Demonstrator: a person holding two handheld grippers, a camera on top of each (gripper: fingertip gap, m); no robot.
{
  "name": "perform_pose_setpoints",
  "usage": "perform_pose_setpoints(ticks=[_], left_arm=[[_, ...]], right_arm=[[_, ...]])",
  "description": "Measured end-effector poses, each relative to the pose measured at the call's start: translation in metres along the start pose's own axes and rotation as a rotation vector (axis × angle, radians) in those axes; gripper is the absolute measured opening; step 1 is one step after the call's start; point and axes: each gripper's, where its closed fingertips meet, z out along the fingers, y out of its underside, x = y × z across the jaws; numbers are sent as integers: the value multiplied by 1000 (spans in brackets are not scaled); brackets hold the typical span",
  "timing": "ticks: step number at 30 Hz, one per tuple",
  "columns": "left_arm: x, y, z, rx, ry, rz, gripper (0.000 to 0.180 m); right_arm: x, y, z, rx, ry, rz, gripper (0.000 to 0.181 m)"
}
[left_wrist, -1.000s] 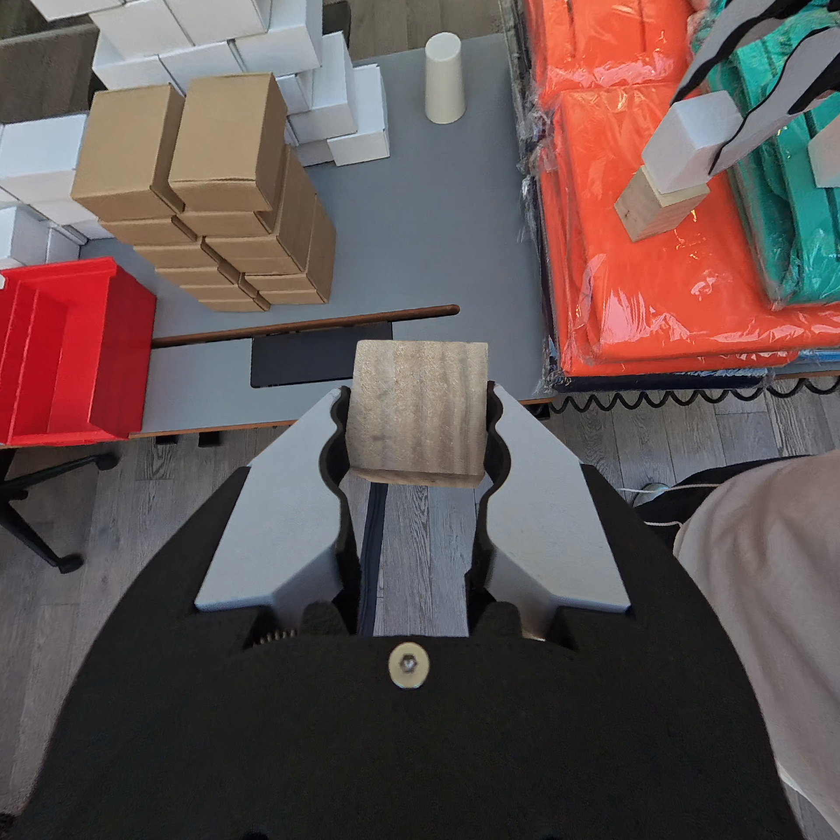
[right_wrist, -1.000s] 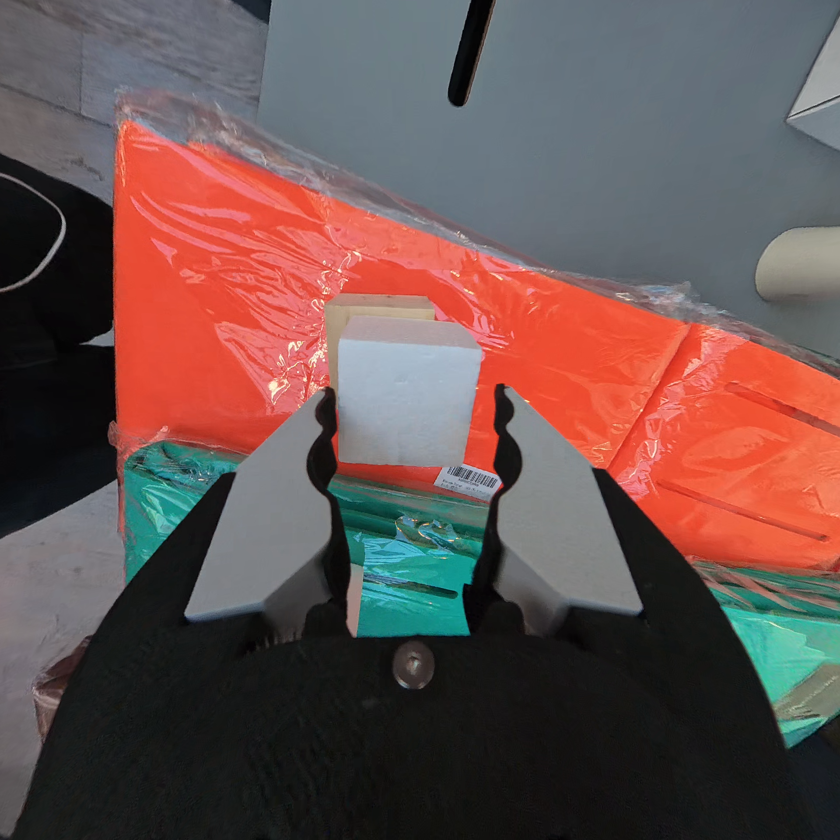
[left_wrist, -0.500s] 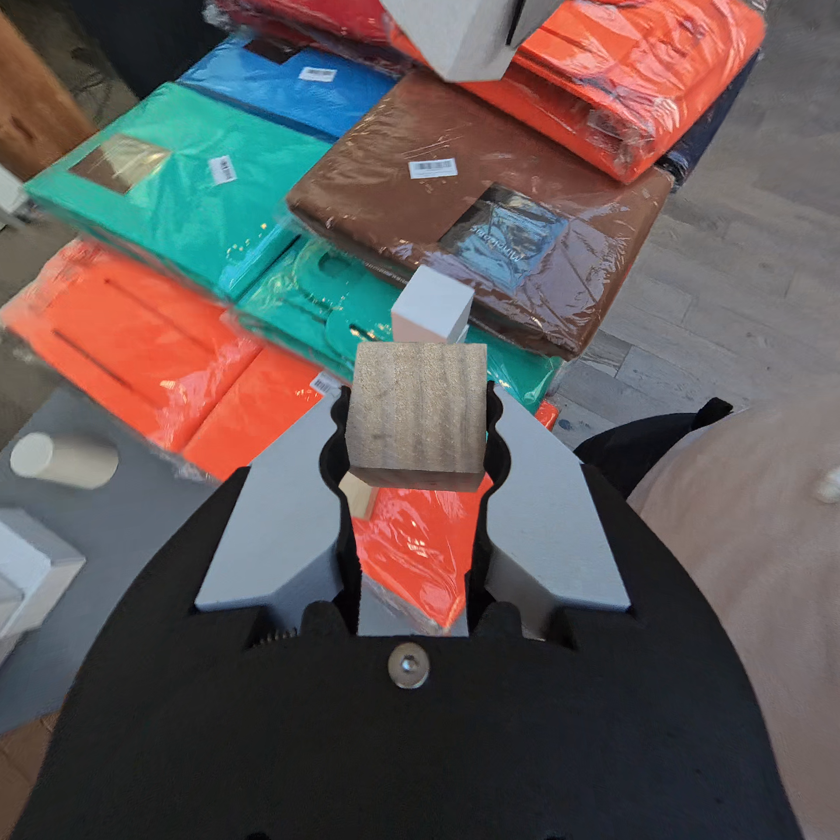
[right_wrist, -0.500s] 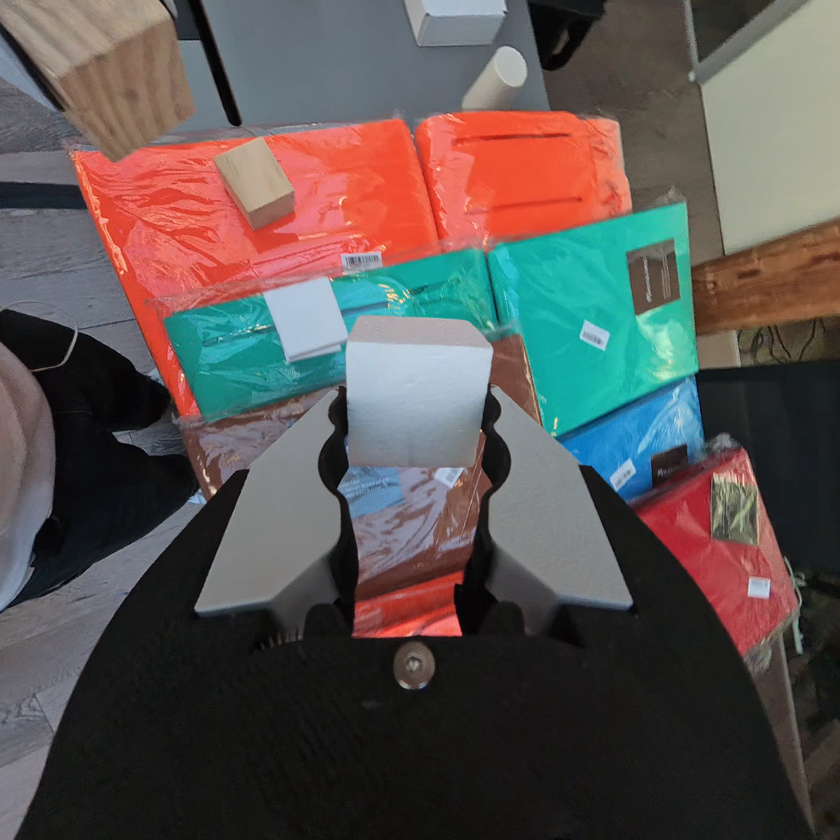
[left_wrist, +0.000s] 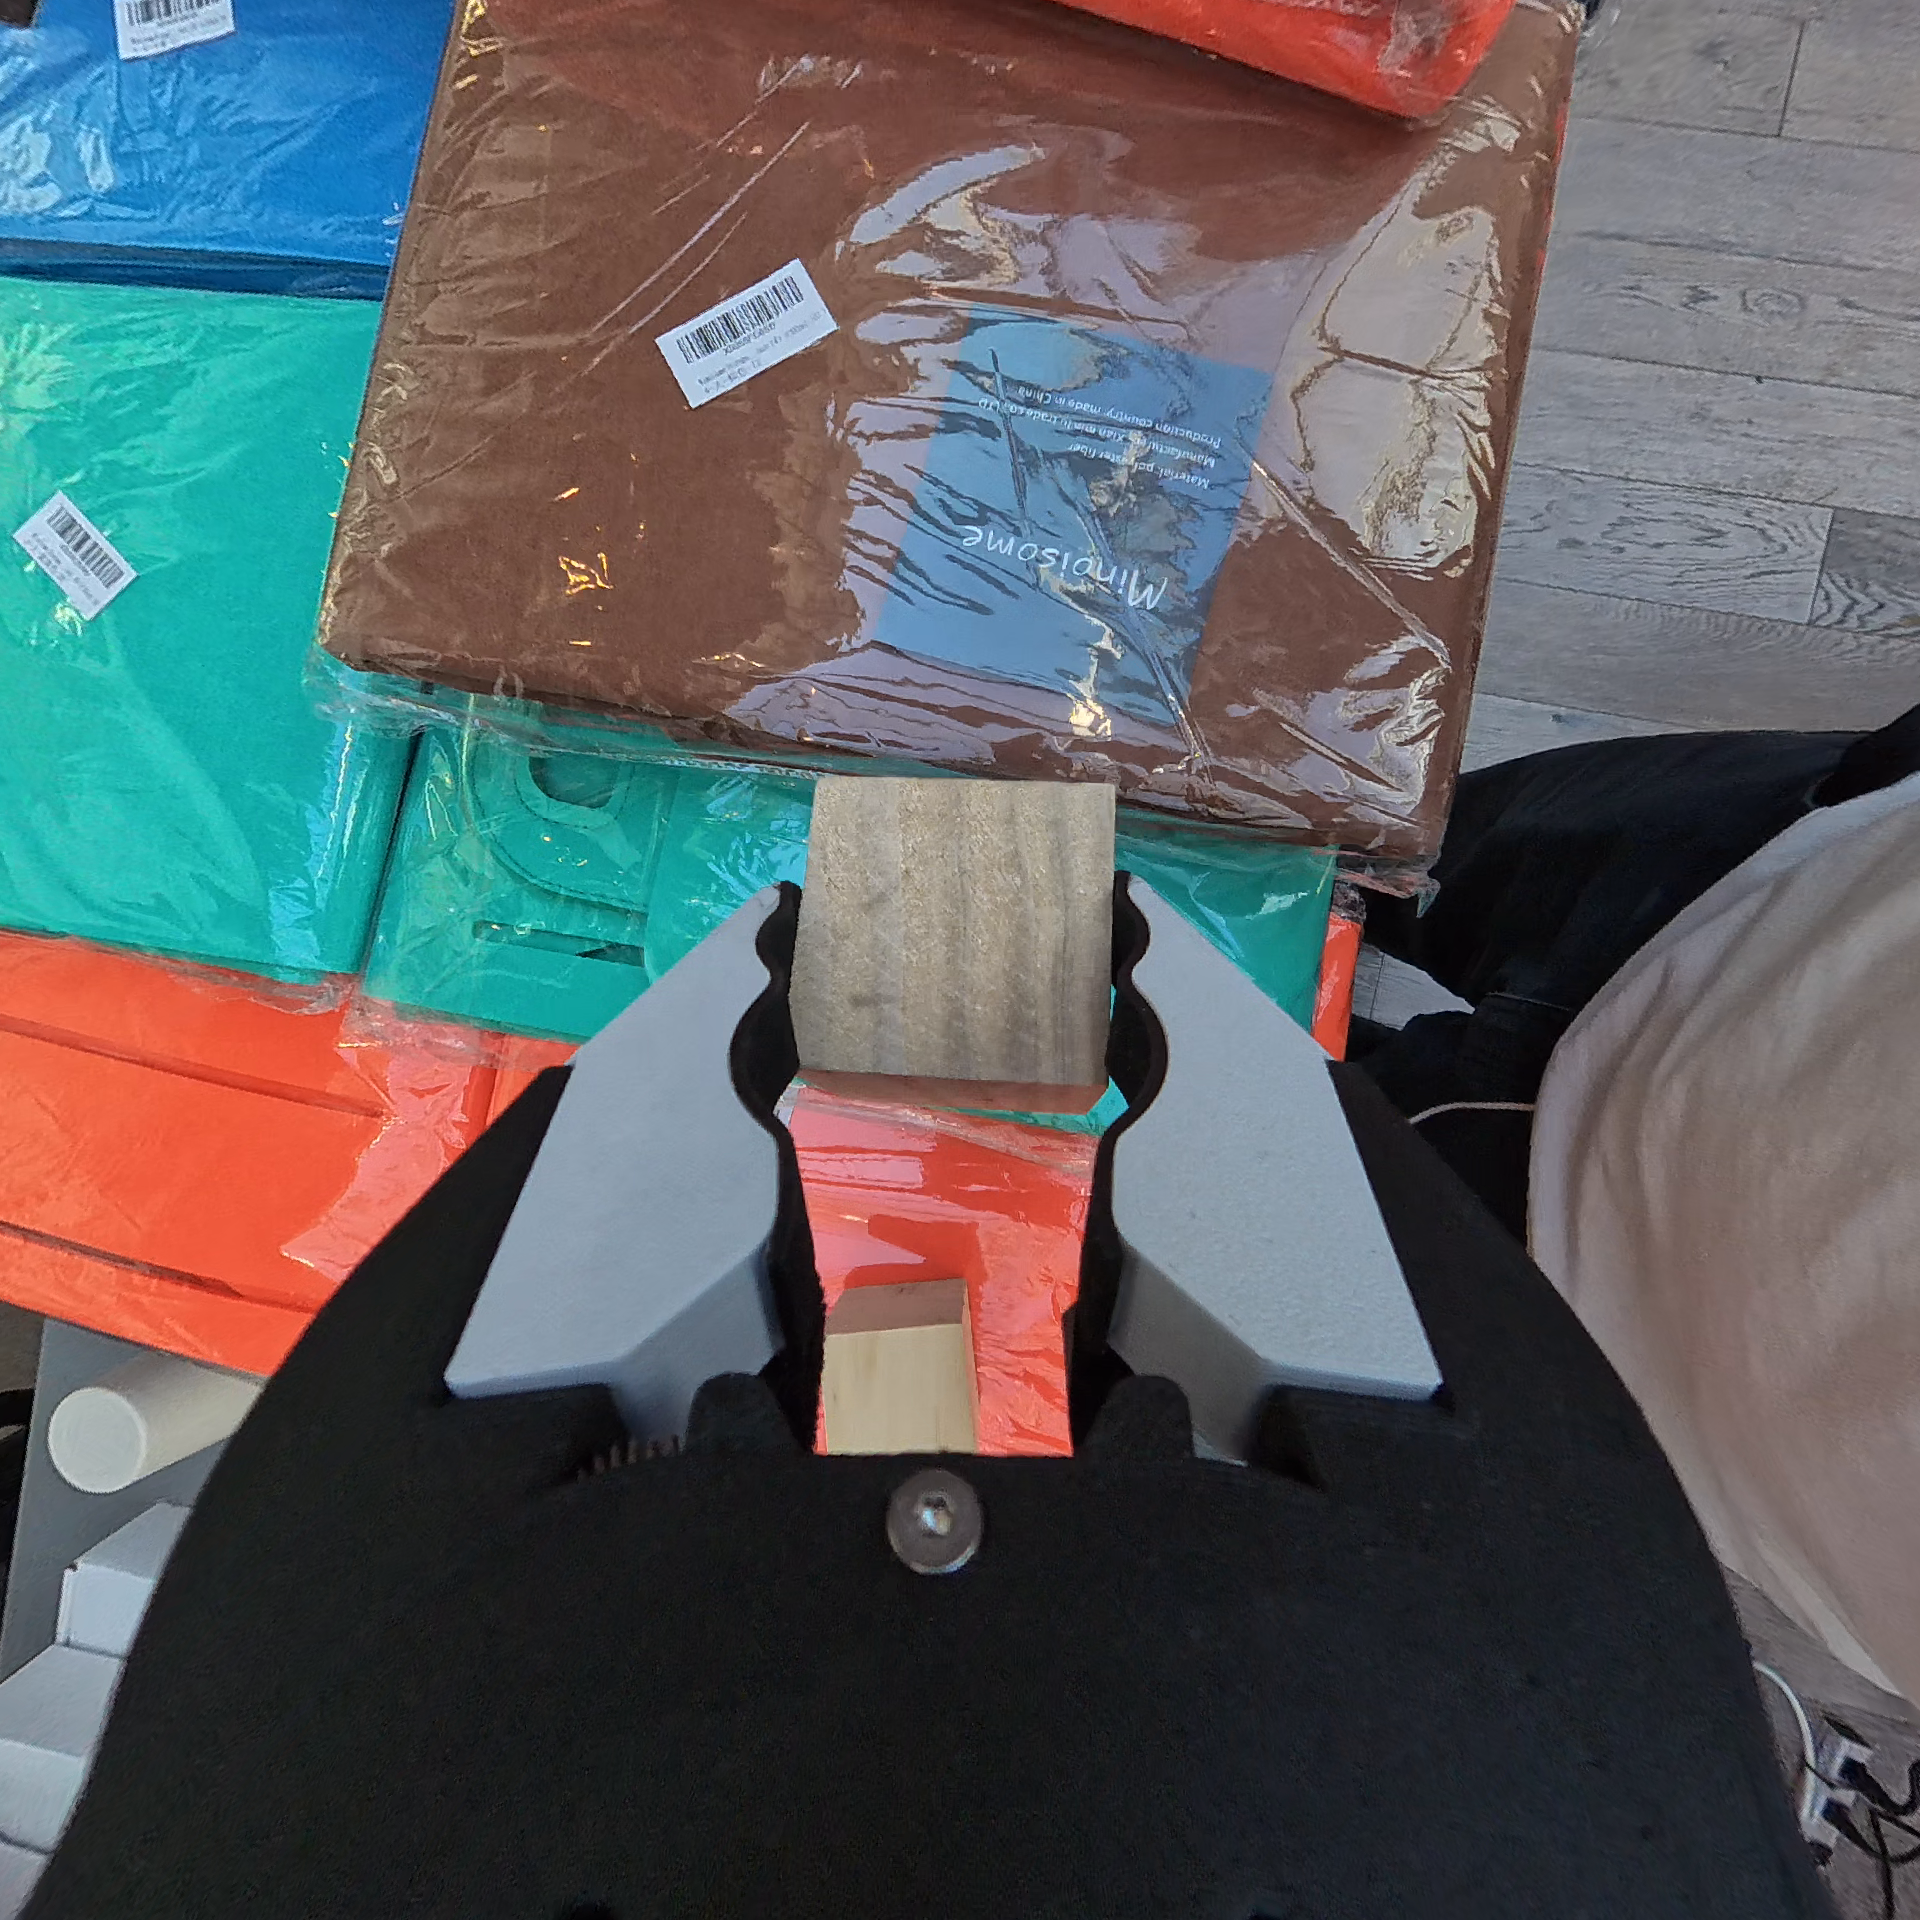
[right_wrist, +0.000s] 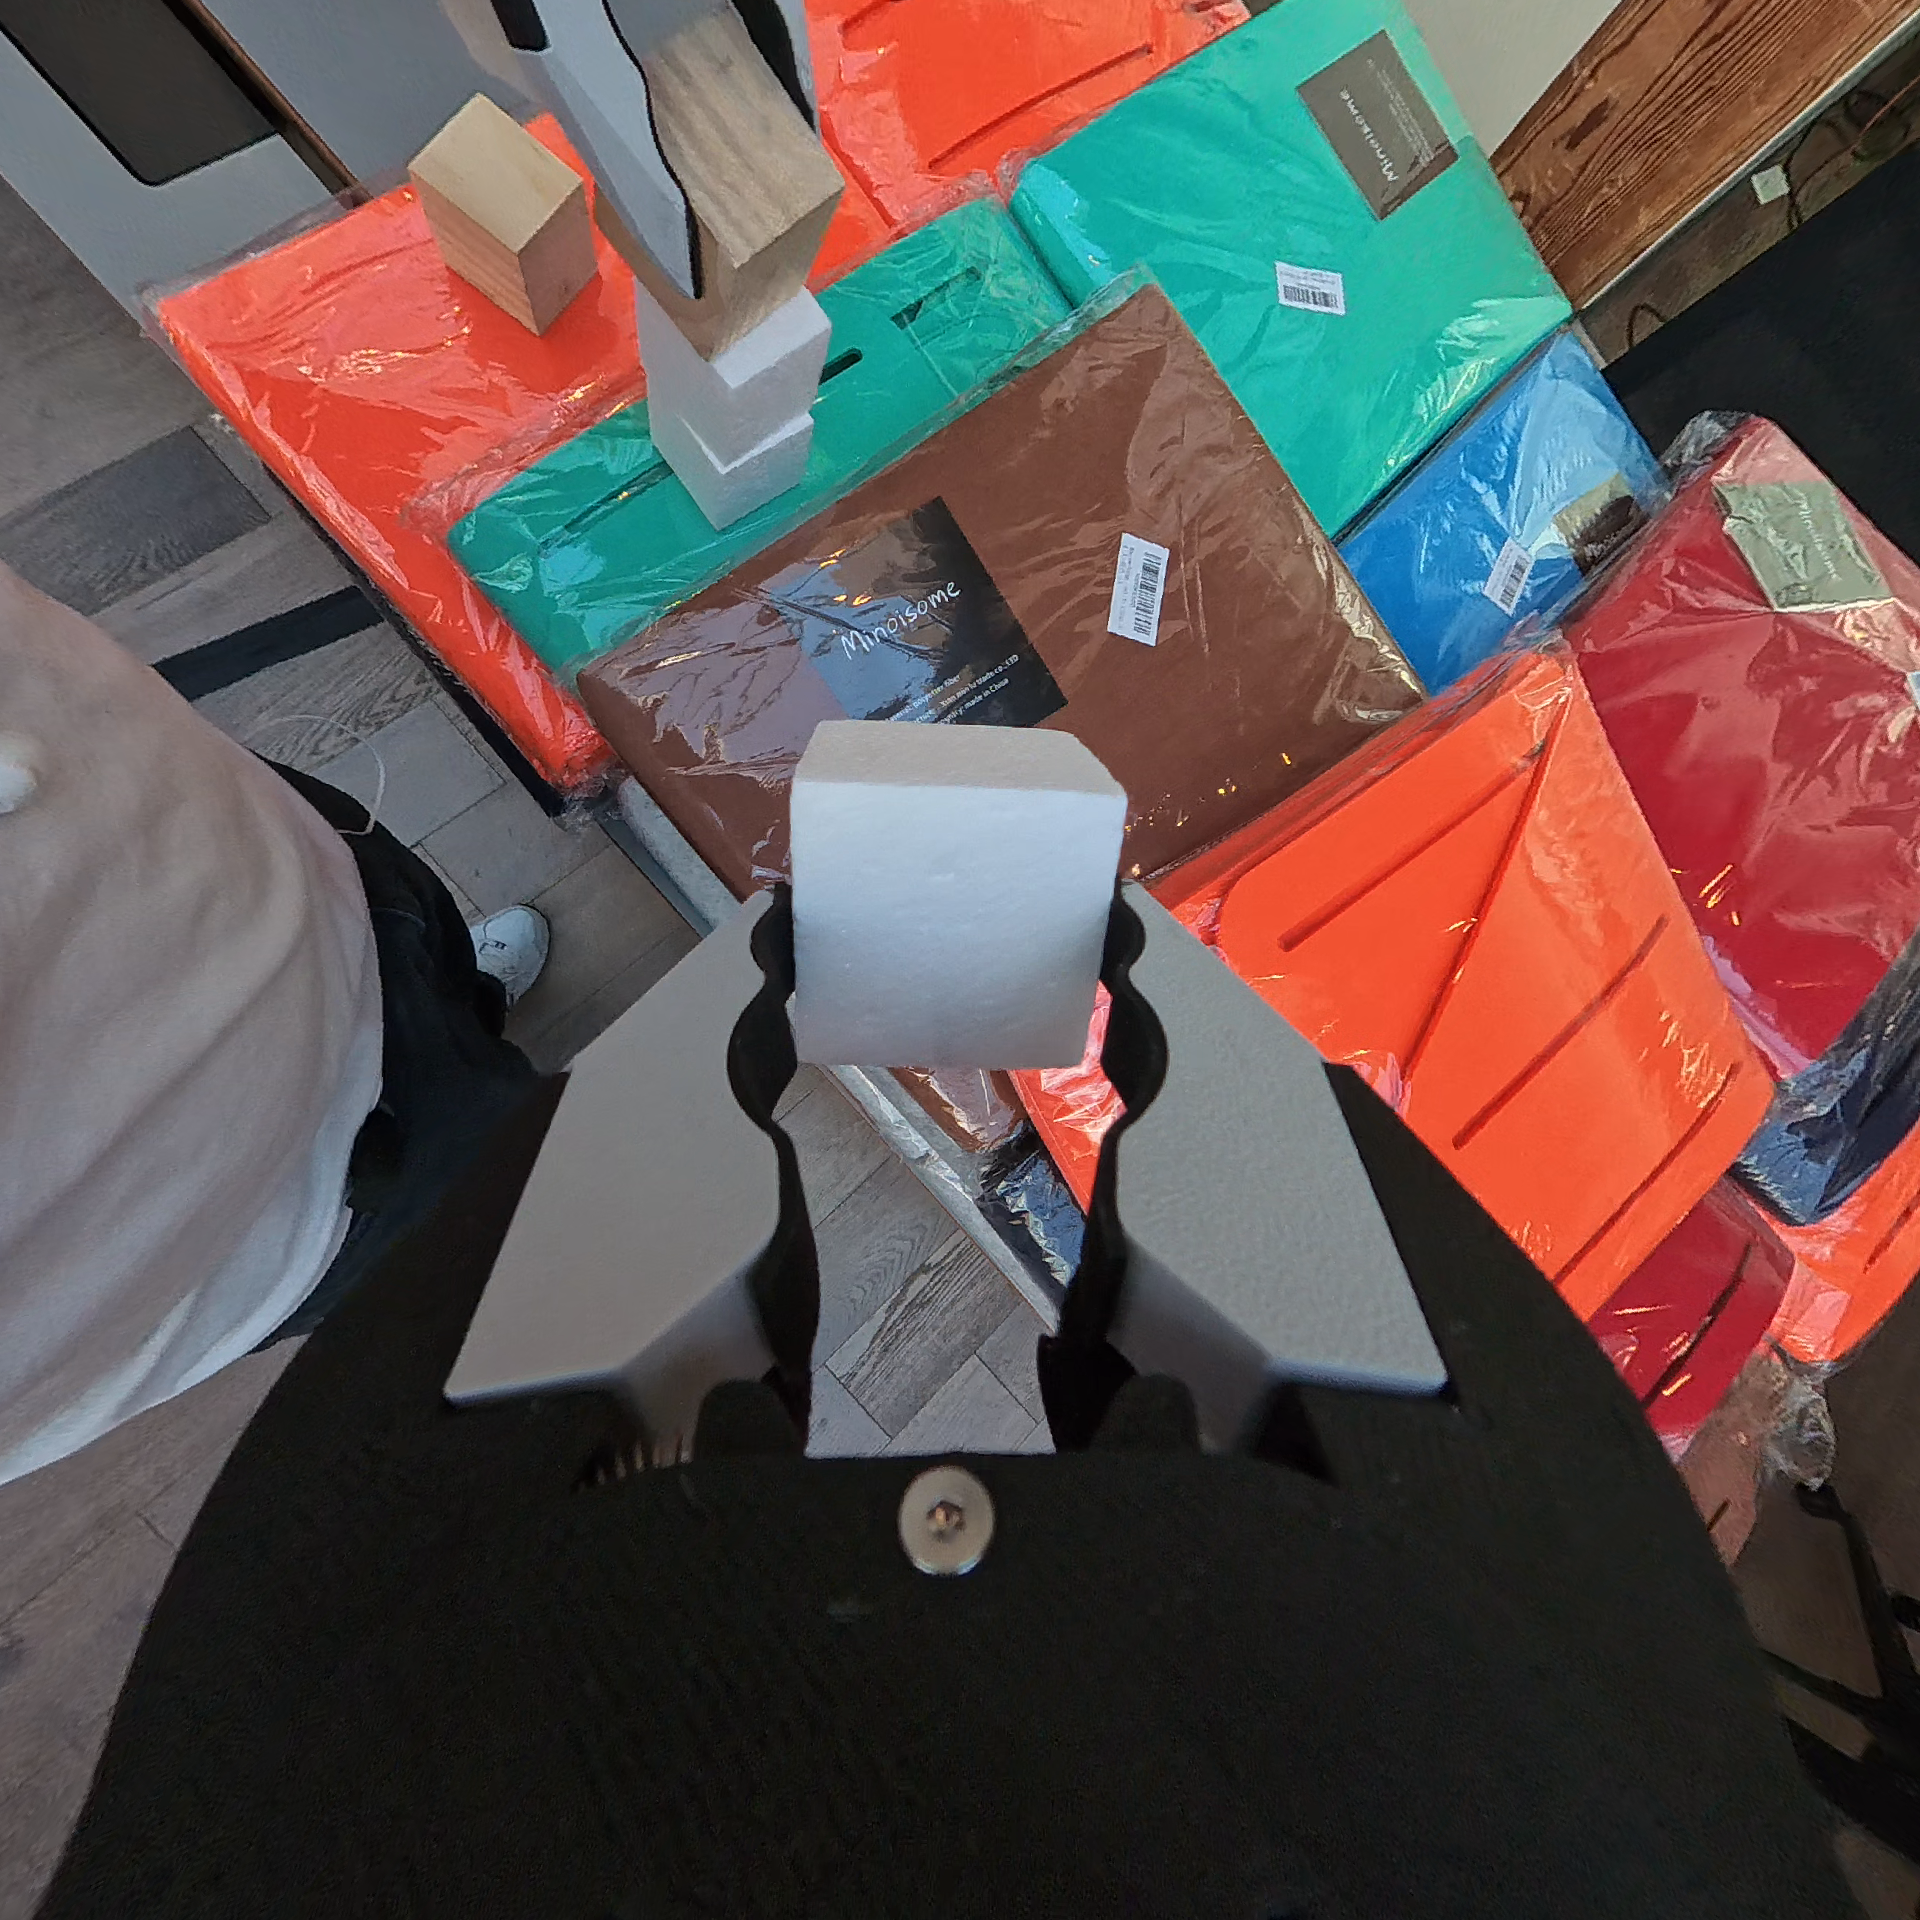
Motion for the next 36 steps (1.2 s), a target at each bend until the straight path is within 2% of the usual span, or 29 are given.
perform_pose_setpoints(ticks=[12, 15, 19, 22, 25, 29, 32, 36], left_arm=[[-10, -13, -15, 244, -54, -74, 58], [-11, -16, -14, 263, -41, -66, 58], [-8, 1, 8, 202, -20, -60, 59], [-8, 3, 3, 242, -52, -84, 84], [-7, 11, -18, 306, -98, -144, 87], [1, 55, -41, 347, -147, -291, 80], [13, 92, -46, 394, -160, -424, 72], [24, 132, -42, 364, -206, -519, 76]], right_arm=[[-7, -80, 69, 76, -194, -181, 58], [-3, -99, 77, 95, -217, -203, 58], [-1, -110, 81, 111, -232, -211, 58], [-11, -125, 91, 124, -290, -251, 58], [-28, -148, 110, 132, -377, -359, 58], [-50, -171, 146, 58, -471, -505, 58], [-59, -171, 173, -69, -489, -634, 57], [-63, -161, 191, -232, -505, -719, 58]])
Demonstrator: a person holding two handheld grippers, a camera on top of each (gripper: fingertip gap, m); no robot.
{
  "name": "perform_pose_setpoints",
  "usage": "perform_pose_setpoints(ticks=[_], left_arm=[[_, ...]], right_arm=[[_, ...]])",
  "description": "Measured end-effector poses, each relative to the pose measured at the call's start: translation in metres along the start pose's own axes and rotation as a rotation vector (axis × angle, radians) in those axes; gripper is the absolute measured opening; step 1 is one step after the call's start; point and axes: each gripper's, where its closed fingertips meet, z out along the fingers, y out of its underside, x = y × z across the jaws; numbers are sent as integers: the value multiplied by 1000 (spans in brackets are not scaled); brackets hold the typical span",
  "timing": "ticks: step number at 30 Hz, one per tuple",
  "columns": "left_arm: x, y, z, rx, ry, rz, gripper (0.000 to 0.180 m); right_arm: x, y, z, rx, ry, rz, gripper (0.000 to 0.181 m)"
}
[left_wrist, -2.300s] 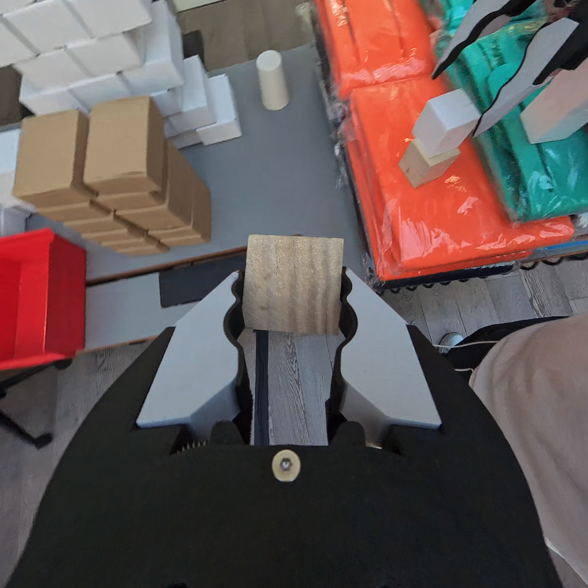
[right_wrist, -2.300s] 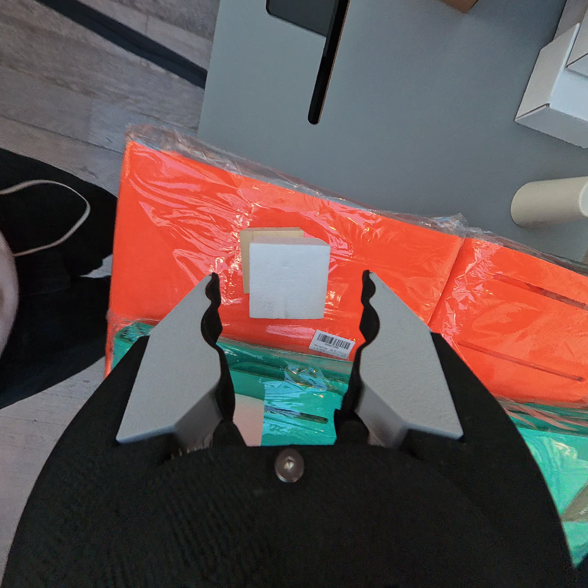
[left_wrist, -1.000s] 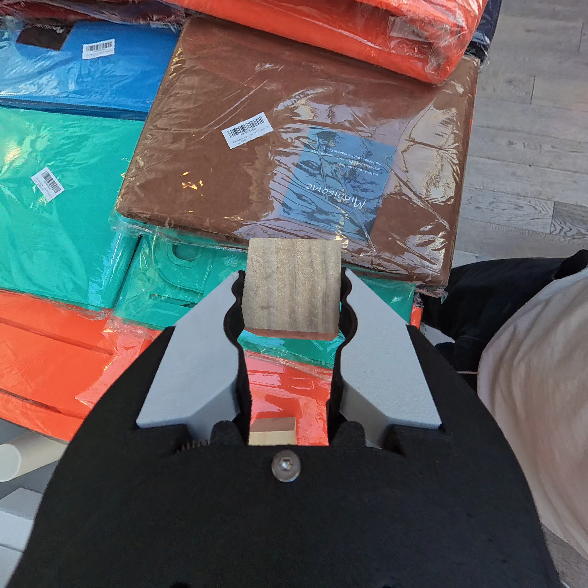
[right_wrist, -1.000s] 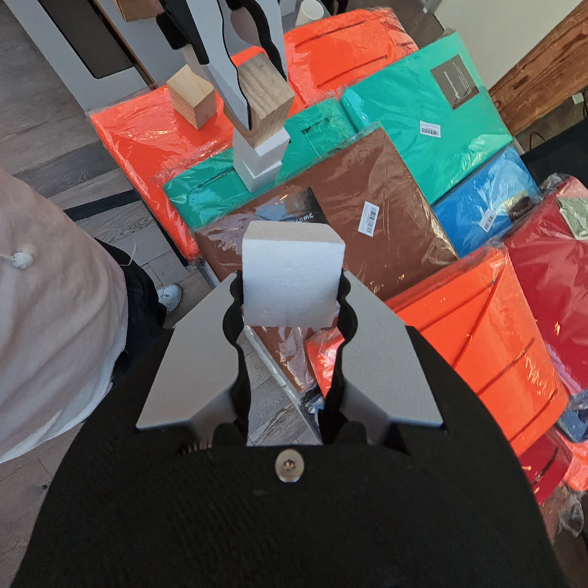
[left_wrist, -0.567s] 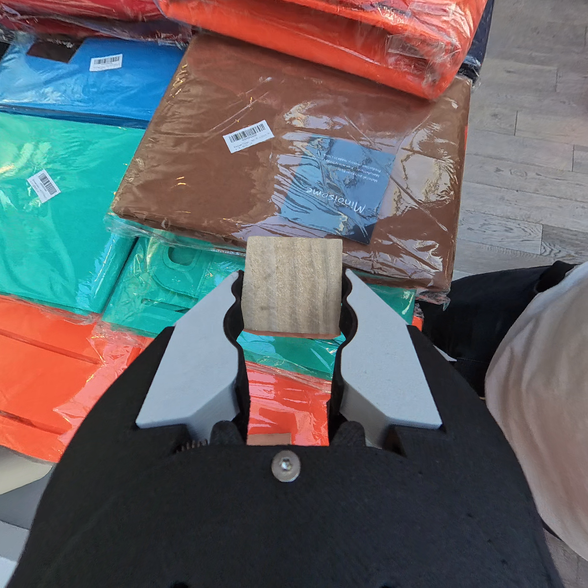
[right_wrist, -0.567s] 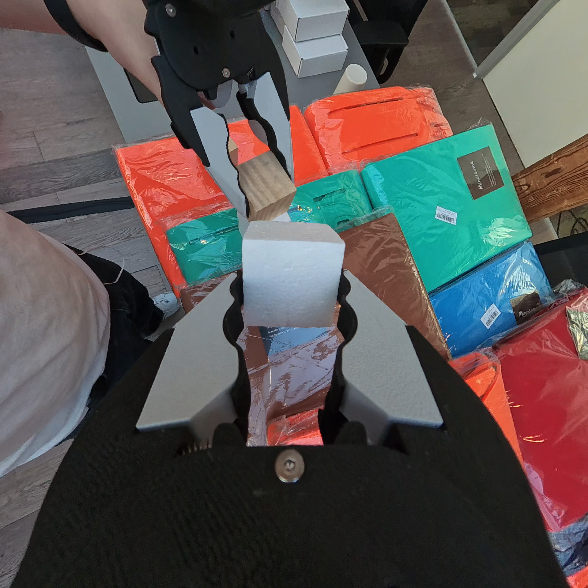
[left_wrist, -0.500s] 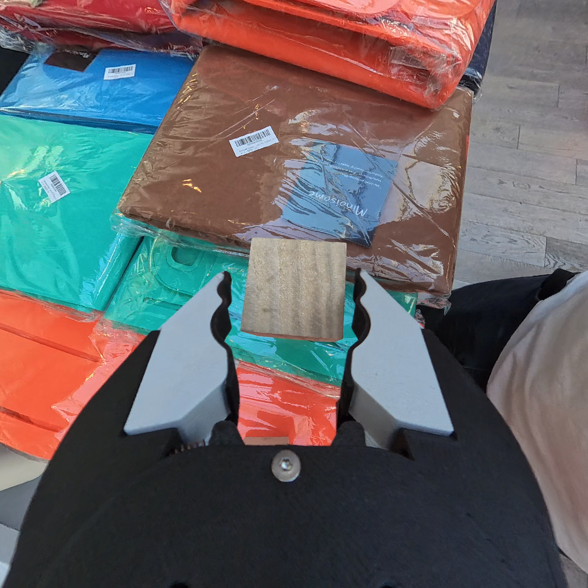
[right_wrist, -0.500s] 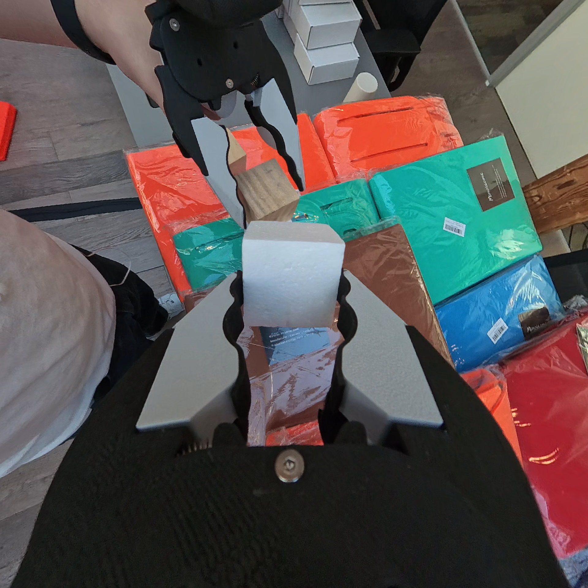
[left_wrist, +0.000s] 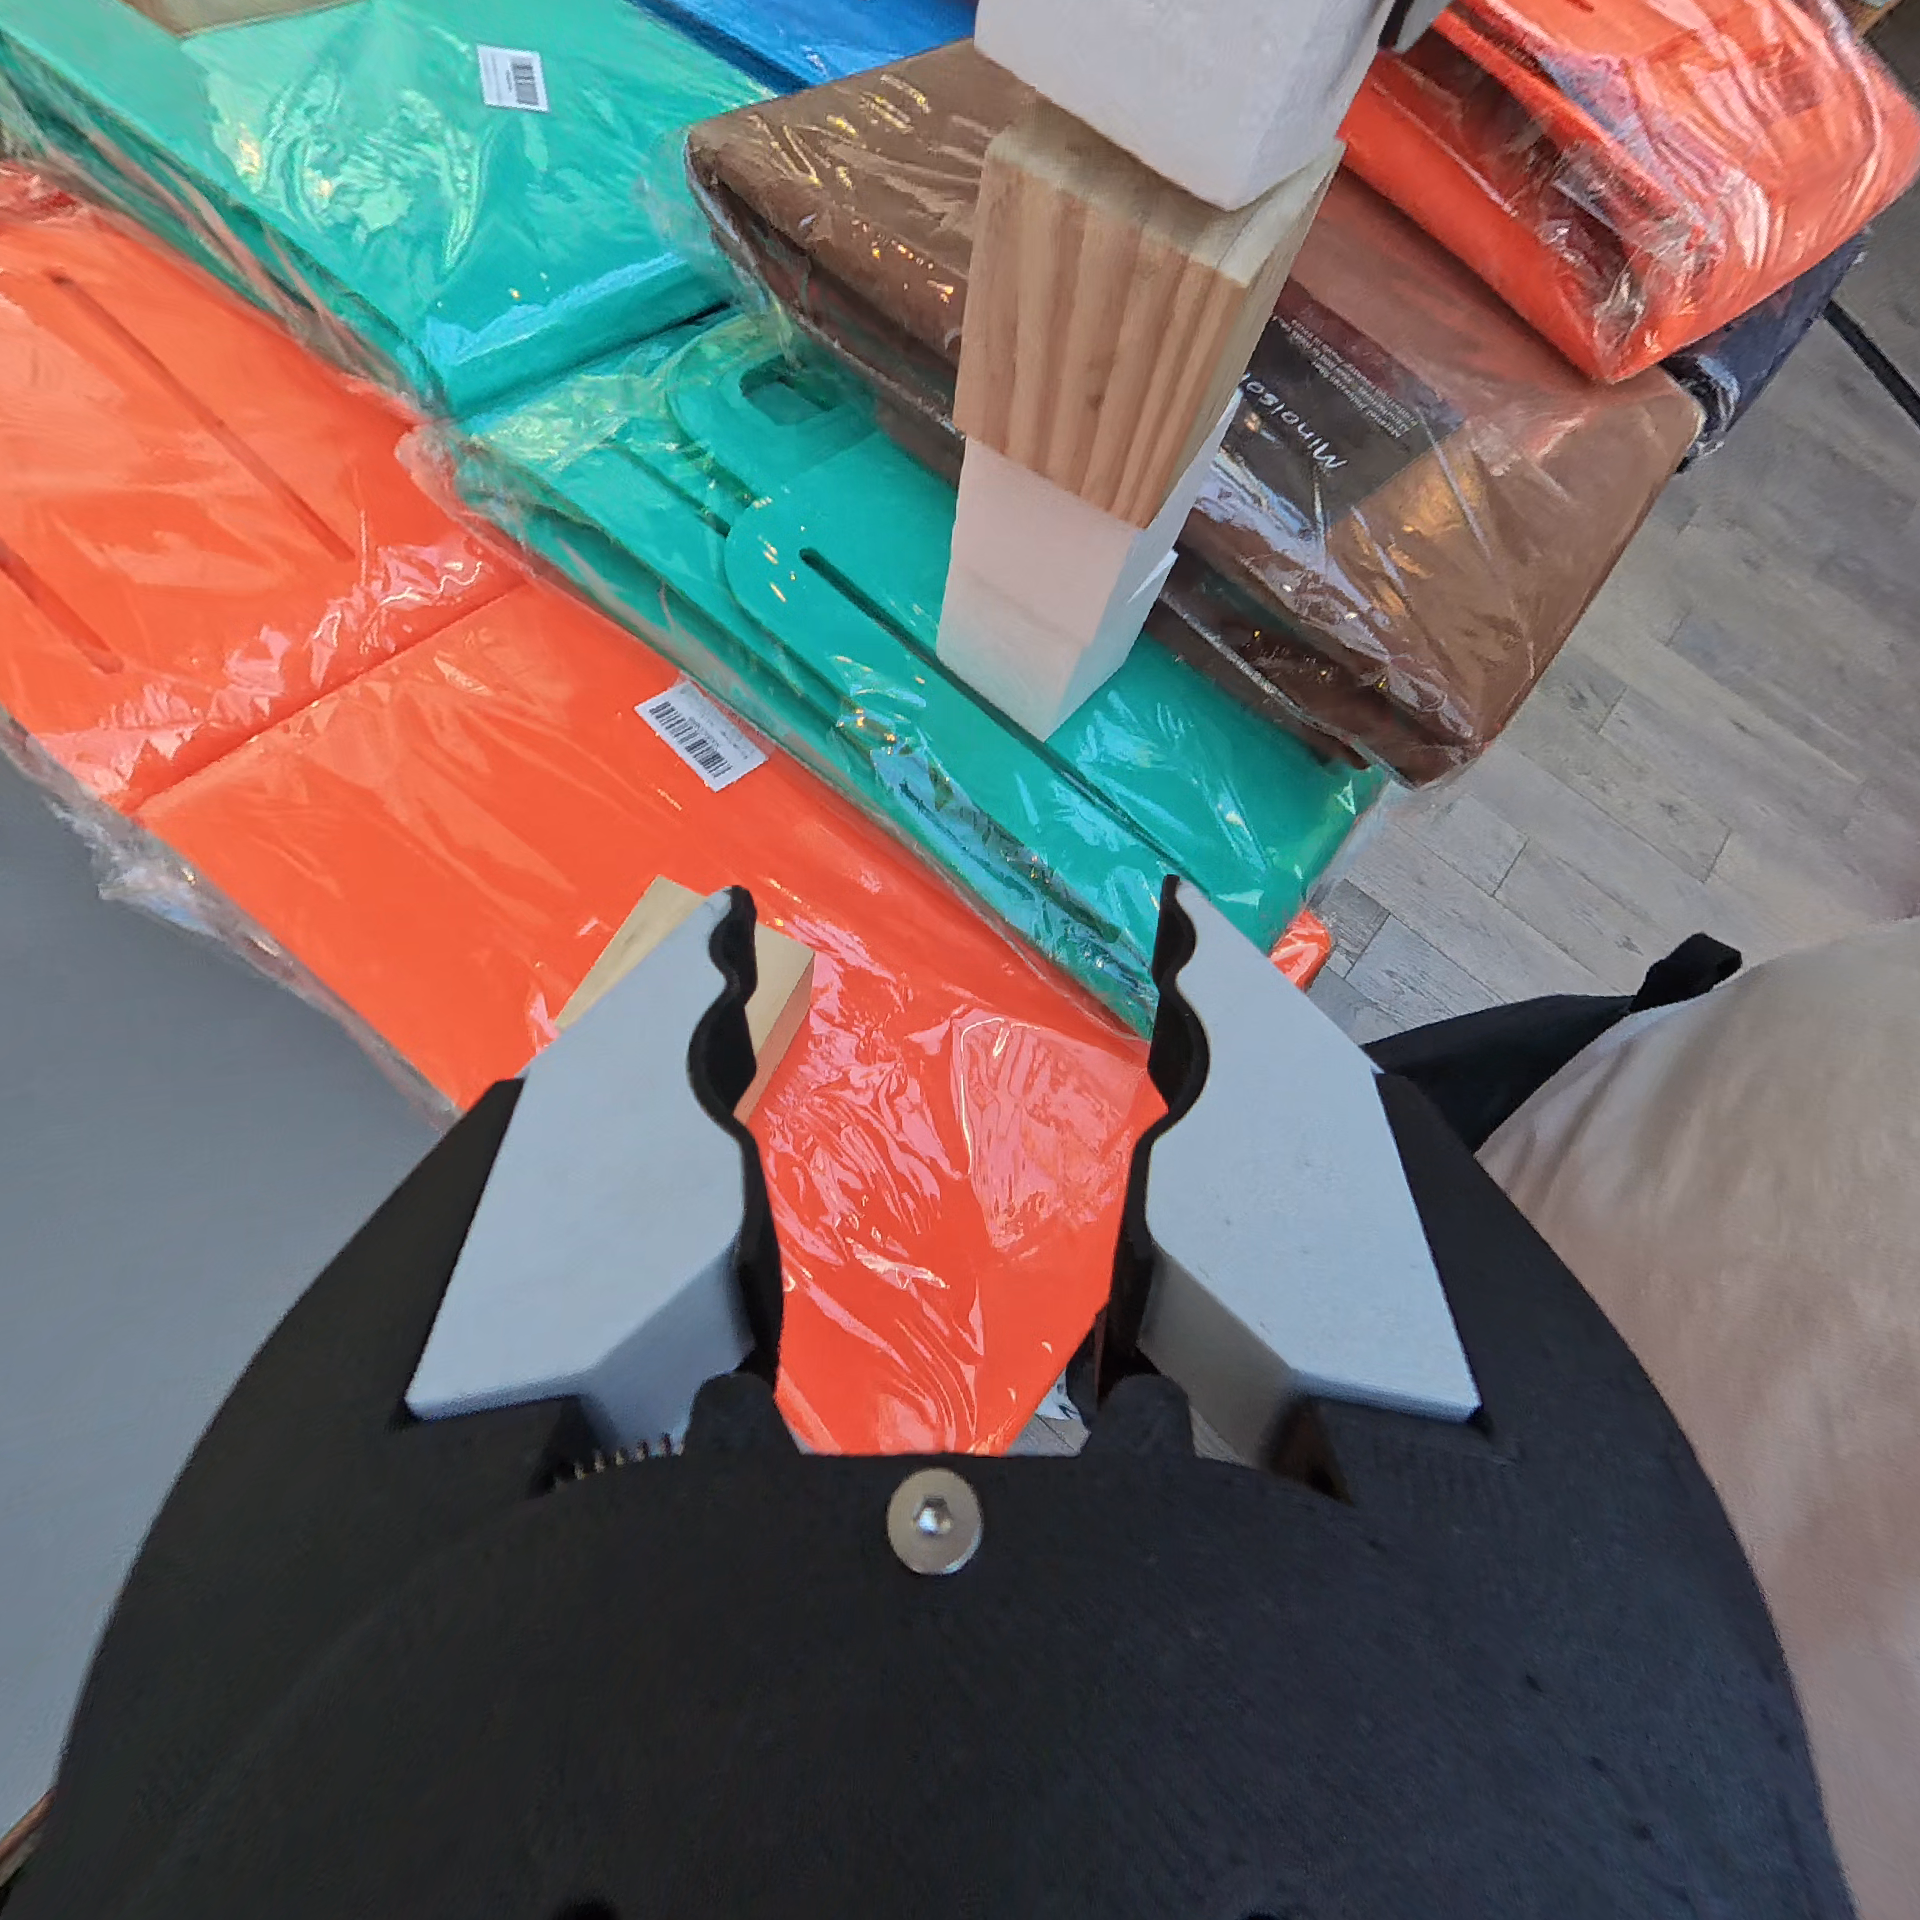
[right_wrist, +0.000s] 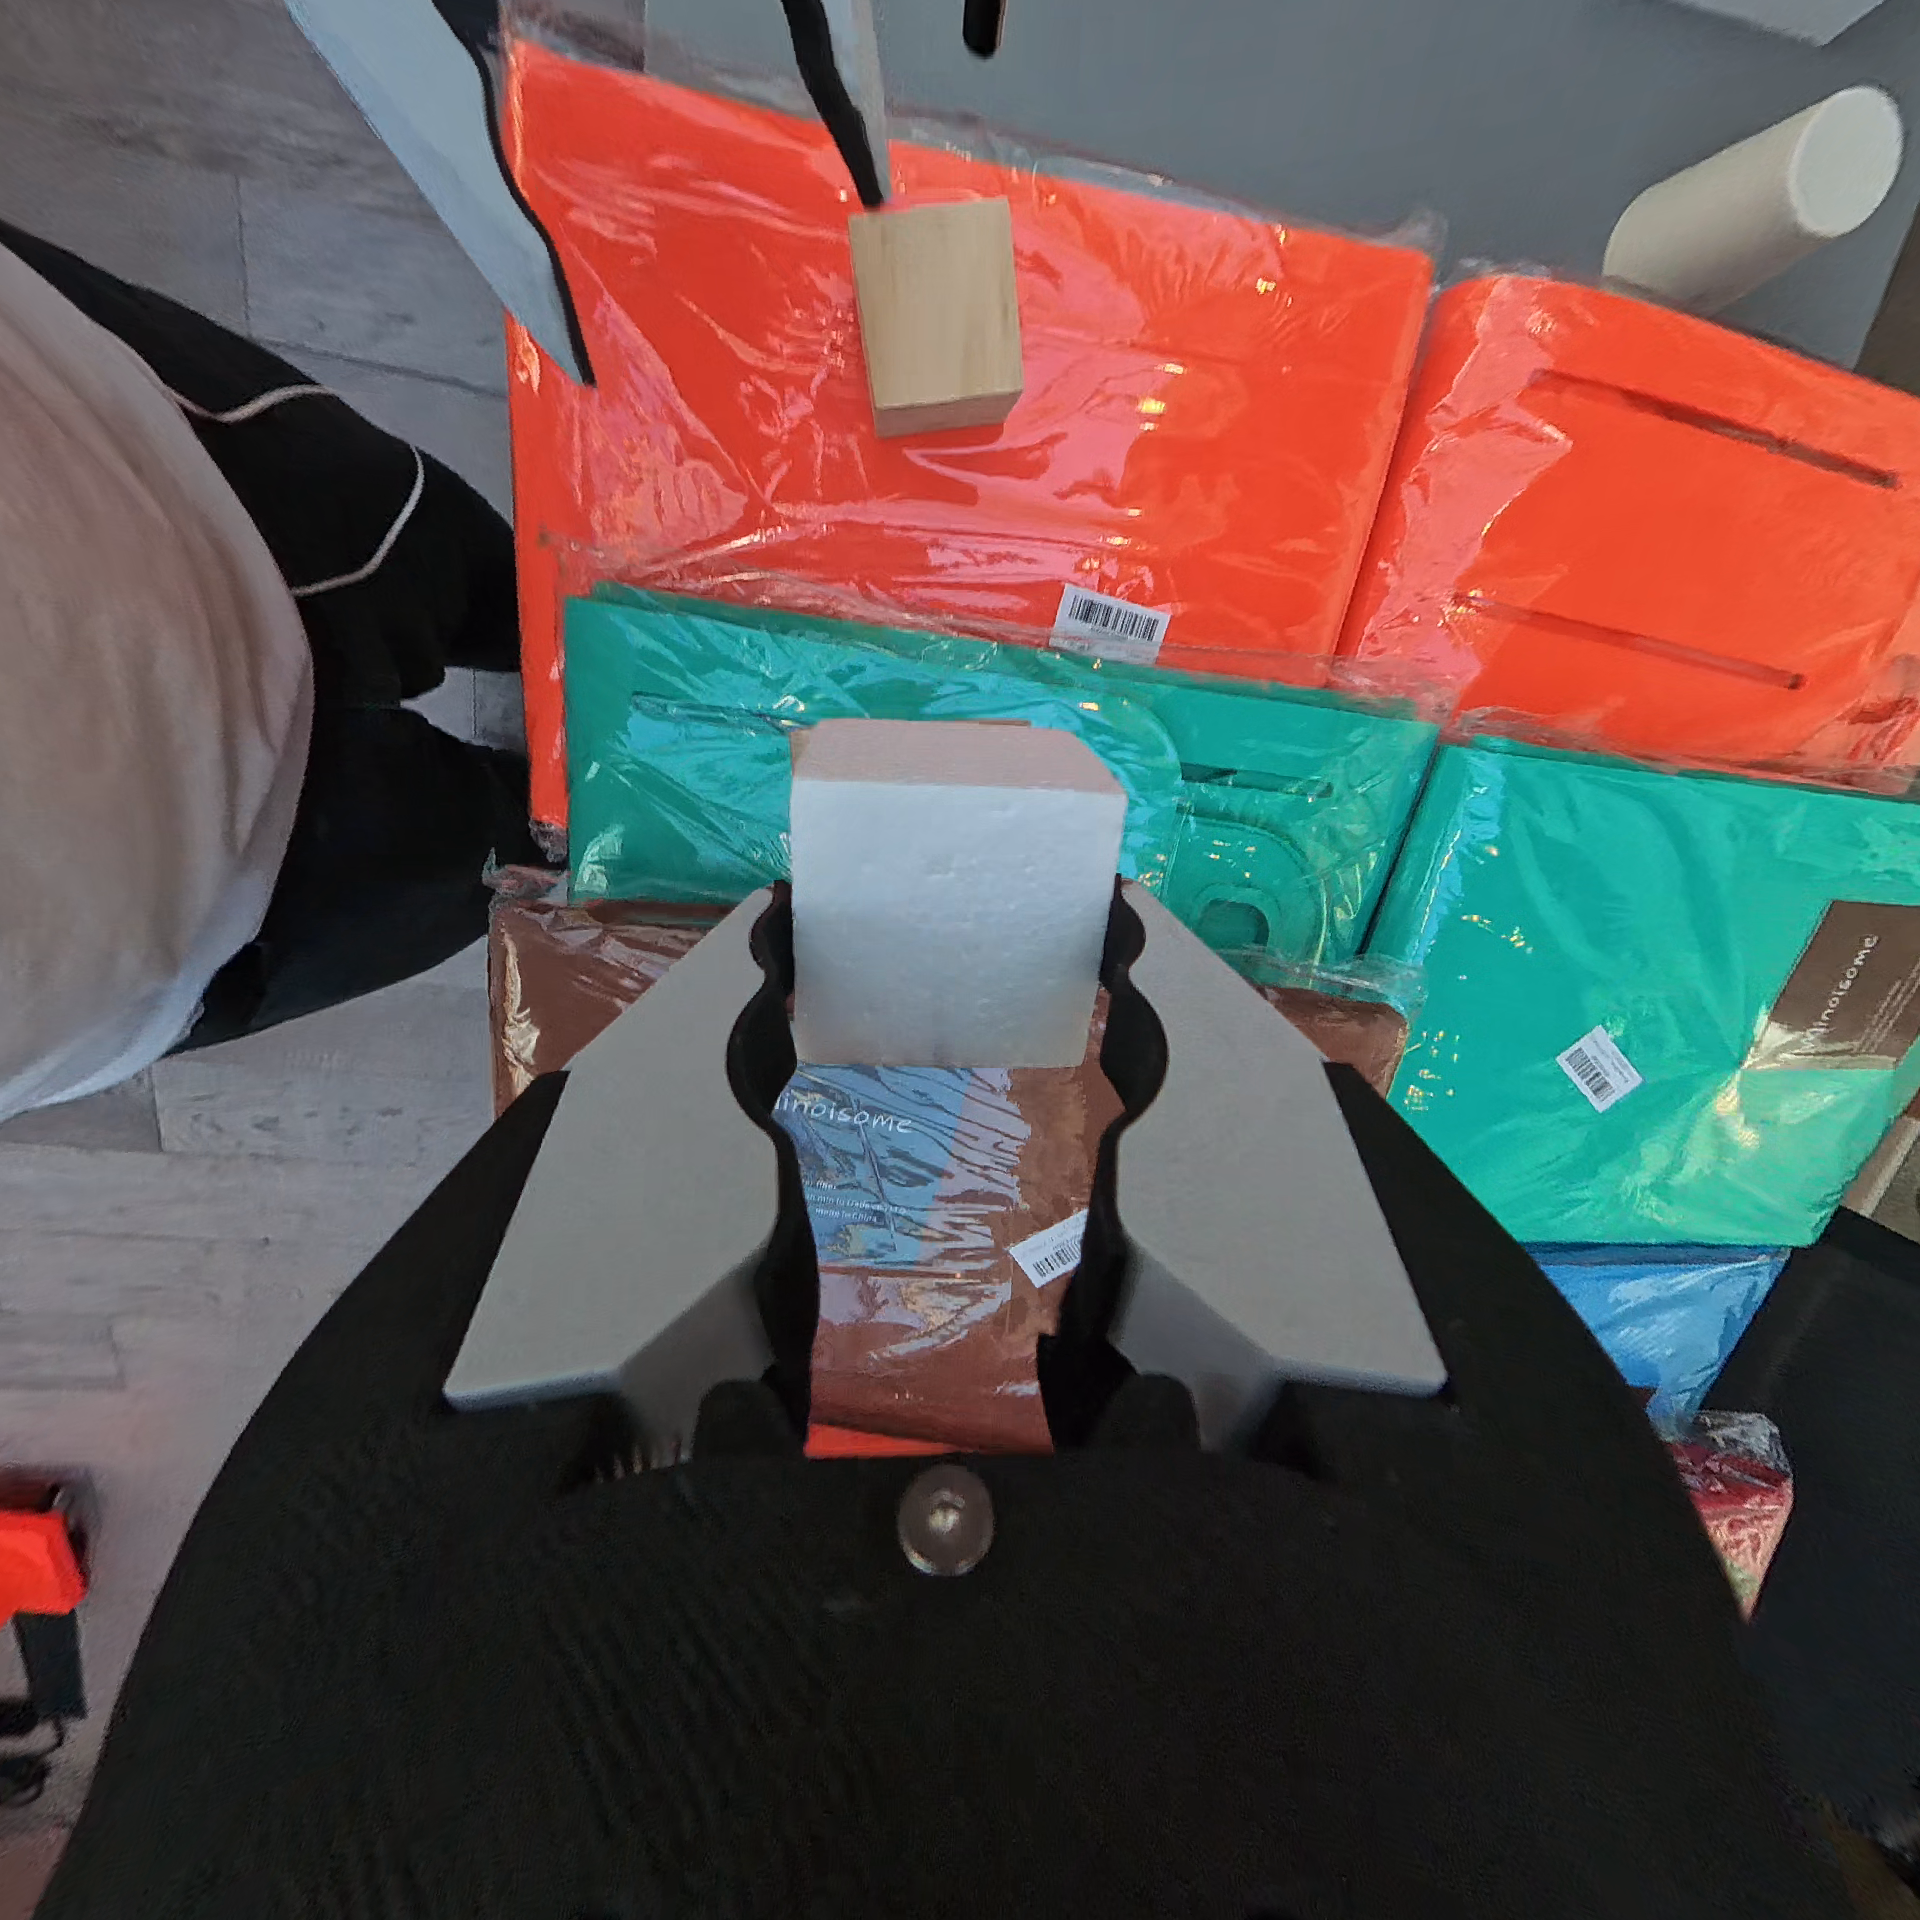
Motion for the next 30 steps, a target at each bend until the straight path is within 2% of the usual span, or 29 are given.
perform_pose_setpoints(ticks=[2, 6, 11, 15, 19, 26, 30], left_arm=[[-2, 7, -6, 7, -25, -12, 76], [-14, 18, -9, -1, -58, -38, 80], [-51, 33, 5, -92, -110, 4, 87], [-65, 42, 26, -141, -38, 31, 84], [-75, 63, 45, -249, -16, 92, 86], [-79, 72, 55, -273, -10, 129, 65], [-77, 72, 54, -275, -1, 130, 62]], right_arm=[[-2, 4, 3, -52, -30, 7, 58], [0, 2, 5, -45, -28, 10, 62], [-3, 5, 7, -52, -15, 9, 69], [-4, 3, 5, -14, 0, 25, 69], [-3, 0, 0, 14, 16, 38, 70], [0, -5, -4, 46, 31, 49, 71], [2, -7, -5, 53, 47, 50, 71]])
